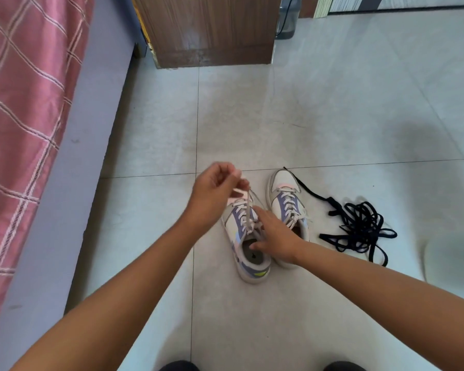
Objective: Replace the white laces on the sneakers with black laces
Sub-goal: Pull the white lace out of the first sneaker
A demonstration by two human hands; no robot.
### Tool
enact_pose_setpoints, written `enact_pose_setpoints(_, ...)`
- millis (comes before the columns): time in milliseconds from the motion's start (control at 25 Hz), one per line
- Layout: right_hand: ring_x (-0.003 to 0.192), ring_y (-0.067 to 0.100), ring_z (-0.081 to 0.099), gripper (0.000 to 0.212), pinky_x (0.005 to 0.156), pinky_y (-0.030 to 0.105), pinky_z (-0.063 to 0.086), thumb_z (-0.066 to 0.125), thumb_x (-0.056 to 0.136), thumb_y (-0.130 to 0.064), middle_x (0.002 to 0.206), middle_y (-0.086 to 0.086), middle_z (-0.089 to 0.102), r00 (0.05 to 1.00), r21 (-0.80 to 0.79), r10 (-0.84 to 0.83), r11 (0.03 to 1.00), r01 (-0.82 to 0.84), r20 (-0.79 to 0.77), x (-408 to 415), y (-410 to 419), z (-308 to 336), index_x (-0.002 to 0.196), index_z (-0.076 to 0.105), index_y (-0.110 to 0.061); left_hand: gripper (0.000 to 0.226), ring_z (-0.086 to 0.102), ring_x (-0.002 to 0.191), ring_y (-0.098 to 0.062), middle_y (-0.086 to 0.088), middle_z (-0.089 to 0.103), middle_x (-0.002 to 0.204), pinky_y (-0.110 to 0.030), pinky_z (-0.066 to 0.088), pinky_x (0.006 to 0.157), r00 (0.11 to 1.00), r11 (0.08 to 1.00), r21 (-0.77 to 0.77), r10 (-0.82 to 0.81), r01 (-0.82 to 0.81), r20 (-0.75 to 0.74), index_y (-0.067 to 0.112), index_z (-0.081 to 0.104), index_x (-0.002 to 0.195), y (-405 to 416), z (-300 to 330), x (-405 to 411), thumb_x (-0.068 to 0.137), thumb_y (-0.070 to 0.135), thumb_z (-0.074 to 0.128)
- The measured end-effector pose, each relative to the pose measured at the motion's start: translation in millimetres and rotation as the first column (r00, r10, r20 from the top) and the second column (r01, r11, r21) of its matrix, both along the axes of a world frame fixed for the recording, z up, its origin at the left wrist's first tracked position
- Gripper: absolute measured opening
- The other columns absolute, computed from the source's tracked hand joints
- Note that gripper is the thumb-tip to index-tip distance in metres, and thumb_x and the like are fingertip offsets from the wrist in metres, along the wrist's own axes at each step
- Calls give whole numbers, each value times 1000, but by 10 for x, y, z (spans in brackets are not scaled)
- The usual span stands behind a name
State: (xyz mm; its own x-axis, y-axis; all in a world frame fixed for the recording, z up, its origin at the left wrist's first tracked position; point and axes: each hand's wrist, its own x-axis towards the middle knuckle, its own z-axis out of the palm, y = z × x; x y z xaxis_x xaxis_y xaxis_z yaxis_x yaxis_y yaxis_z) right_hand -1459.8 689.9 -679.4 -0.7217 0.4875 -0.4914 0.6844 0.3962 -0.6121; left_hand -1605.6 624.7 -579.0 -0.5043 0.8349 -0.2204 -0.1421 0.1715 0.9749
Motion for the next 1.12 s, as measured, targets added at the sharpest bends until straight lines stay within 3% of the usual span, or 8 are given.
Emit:
enact_pose_setpoints(160,116,25,50,60,96,33,41,66,86,-23,129,9,47,1000,48,-13,999,13,-8,11,-15,-2,137,36,-17,8,62,60,-12,-2,63,71,-26,53,59,993,993,18,116,-116,-16,11,53,89,157,170,-237,95,5,51)
enact_pose_setpoints(240,105,23,54,39,88,30,43,65,87,-24,116,6,53,996,72,-30,997,36,-86,19,-2,4,123,51,-16,9,60,68,-12,-3,61,86,-26,48,62,975,961,-243,81,-132,-207,11,51,105,77,-45,-265,96,11,49)
enact_pose_setpoints(320,96,18,55,26,80,26,41,66,86,-24,107,3,56,992,83,-52,995,62,-119,24,32,2,109,59,-15,25,55,90,-17,-6,49,115,-28,43,76,887,838,-517,-92,-176,-452,12,46,120,-86,-361,-206,96,17,47)
enact_pose_setpoints(400,88,15,54,15,74,22,38,67,85,-22,98,0,57,985,42,-100,993,107,-143,22,39,12,97,60,-15,23,54,96,-19,-9,48,122,-26,40,80,831,816,-571,-250,-96,-497,10,52,116,-232,-594,-59,95,19,49)
enact_pose_setpoints(600,81,15,54,6,71,22,41,64,86,-12,84,-2,59,957,-60,-179,984,169,-228,51,51,55,87,58,-14,31,57,94,-12,-3,54,111,-20,44,80,830,818,-520,-455,246,-323,16,59,118,-299,-791,220,89,26,63)
enact_pose_setpoints(840,64,7,46,20,61,17,40,73,81,-18,73,-5,52,965,-268,-194,953,142,-177,118,211,150,91,56,-23,8,58,79,-9,4,62,86,-14,43,67,862,871,-469,-345,146,-372,13,70,92,-239,-870,180,85,17,66)
enact_pose_setpoints(960,64,7,44,7,57,10,36,68,85,-22,73,-1,53,960,-170,-220,967,191,-173,178,268,184,83,62,-24,4,61,76,-13,-3,67,85,-24,49,69,980,885,-461,-147,72,-130,13,67,89,-265,-915,103,86,13,66)
enact_pose_setpoints(1120,65,4,47,6,62,15,38,61,90,-19,74,-7,56,893,-32,-363,929,368,-267,206,340,191,84,62,-19,7,61,76,-12,-5,67,88,-21,49,62,983,868,-485,-19,108,183,12,64,91,-302,-931,47,91,17,59)
